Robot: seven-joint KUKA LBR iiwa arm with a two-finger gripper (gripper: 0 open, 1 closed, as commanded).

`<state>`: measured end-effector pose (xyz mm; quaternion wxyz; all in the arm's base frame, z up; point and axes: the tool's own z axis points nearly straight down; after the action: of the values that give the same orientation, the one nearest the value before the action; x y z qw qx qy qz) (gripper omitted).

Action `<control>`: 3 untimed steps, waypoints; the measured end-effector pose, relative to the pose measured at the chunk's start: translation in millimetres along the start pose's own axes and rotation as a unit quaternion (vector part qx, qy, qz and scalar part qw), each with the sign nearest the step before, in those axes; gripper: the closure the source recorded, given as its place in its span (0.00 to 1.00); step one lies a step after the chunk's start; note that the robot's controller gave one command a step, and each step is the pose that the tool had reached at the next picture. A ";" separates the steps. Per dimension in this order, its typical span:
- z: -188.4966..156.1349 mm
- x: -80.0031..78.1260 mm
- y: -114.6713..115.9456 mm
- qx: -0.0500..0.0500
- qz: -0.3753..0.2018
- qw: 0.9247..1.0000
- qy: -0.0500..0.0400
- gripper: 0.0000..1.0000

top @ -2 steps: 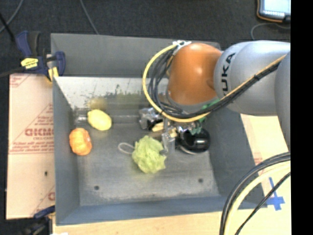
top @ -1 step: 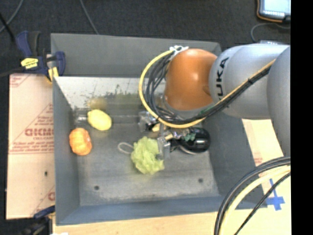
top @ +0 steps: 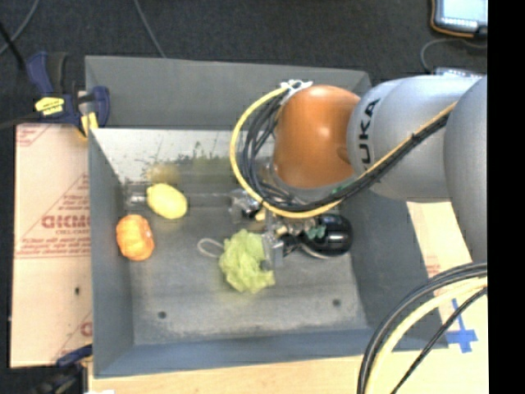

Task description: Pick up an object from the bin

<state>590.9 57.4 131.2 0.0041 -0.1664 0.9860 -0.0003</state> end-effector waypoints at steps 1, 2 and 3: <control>16.0 -2.5 -2.7 0.001 -0.133 0.991 -0.001 0.00; 29.0 -2.5 2.3 0.000 -0.152 0.988 0.001 0.00; 41.2 4.7 7.7 0.003 -0.281 0.960 -0.004 1.00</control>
Offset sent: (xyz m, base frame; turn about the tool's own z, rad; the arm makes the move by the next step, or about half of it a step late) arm -0.0002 0.0107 -0.0386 -0.2257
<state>584.3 63.1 89.9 0.0086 -0.4364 0.8997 -0.0036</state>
